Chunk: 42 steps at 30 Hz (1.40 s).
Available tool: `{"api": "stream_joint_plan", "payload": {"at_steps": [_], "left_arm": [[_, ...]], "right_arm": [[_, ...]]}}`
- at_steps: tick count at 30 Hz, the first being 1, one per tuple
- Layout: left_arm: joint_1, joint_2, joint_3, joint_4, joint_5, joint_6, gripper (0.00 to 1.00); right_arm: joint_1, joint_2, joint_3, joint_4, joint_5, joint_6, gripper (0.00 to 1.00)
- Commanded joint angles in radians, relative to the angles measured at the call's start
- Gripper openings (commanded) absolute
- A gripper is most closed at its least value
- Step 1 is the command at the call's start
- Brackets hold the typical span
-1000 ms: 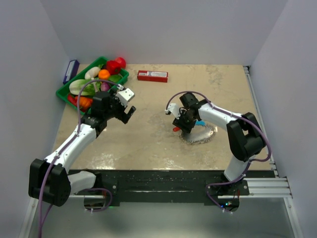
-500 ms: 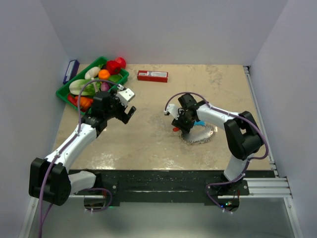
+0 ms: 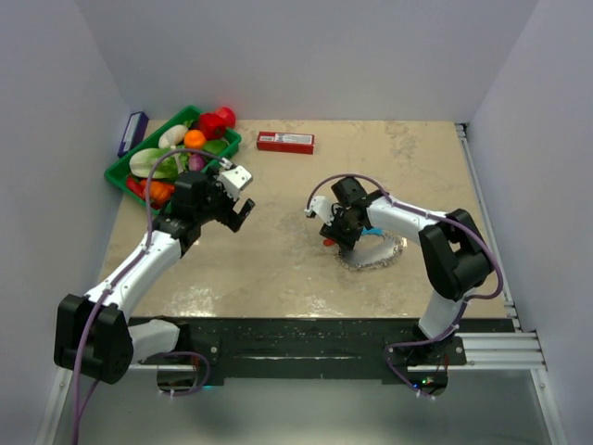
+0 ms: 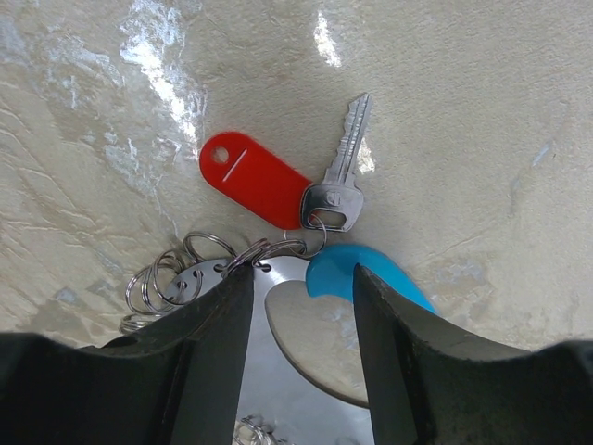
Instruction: Remove the keys from the keyring
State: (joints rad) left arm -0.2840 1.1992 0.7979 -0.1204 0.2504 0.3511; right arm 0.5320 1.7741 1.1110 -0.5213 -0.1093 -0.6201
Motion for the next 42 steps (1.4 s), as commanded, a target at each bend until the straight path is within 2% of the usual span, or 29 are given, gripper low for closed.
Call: {"api": "stream_joint_plan", "payload": {"at_steps": [1, 4, 8, 10, 11, 14, 22, 30, 35, 36, 37, 38, 42], "left_arm": [[-0.007, 0.008, -0.006, 0.047, 0.012, -0.017, 0.99], [-0.007, 0.008, -0.005, 0.045, 0.009, -0.017, 0.99], [-0.007, 0.011, -0.006, 0.047, 0.006, -0.018, 0.99], [-0.007, 0.013, -0.006, 0.048, 0.006, -0.018, 0.99], [-0.007, 0.014, -0.006, 0.048, 0.006, -0.018, 0.99], [-0.007, 0.017, -0.006, 0.048, 0.006, -0.020, 0.99], [-0.007, 0.019, -0.006, 0.047, 0.007, -0.021, 0.99], [-0.007, 0.000, 0.010, 0.036, 0.013, 0.002, 0.99], [-0.007, -0.003, 0.040, 0.015, 0.029, 0.020, 0.99], [-0.007, -0.003, 0.041, 0.013, 0.027, 0.020, 0.99], [-0.007, -0.003, 0.043, 0.011, 0.027, 0.020, 0.99], [-0.007, -0.004, 0.040, 0.011, 0.027, 0.019, 0.99], [-0.007, -0.010, 0.026, 0.016, 0.030, 0.014, 0.99]], "right_arm": [[0.019, -0.010, -0.016, 0.032, 0.022, -0.006, 0.49], [0.029, 0.001, -0.017, 0.061, 0.040, 0.003, 0.39], [0.039, 0.013, -0.017, 0.086, 0.062, 0.011, 0.19], [0.040, 0.019, -0.019, 0.093, 0.069, 0.014, 0.15], [0.042, 0.018, -0.020, 0.098, 0.079, 0.014, 0.09], [0.040, 0.005, -0.031, 0.116, 0.091, 0.019, 0.00], [0.042, -0.048, -0.046, 0.155, 0.123, 0.029, 0.00], [0.040, -0.174, -0.046, 0.155, 0.111, 0.029, 0.00], [0.039, -0.173, -0.022, 0.124, 0.097, 0.026, 0.00], [0.039, -0.157, -0.026, 0.139, 0.100, 0.026, 0.05], [0.037, -0.147, -0.027, 0.141, 0.102, 0.020, 0.21], [0.039, -0.134, -0.027, 0.142, 0.105, 0.019, 0.26], [0.036, -0.091, -0.008, 0.141, 0.091, 0.025, 0.38]]}}
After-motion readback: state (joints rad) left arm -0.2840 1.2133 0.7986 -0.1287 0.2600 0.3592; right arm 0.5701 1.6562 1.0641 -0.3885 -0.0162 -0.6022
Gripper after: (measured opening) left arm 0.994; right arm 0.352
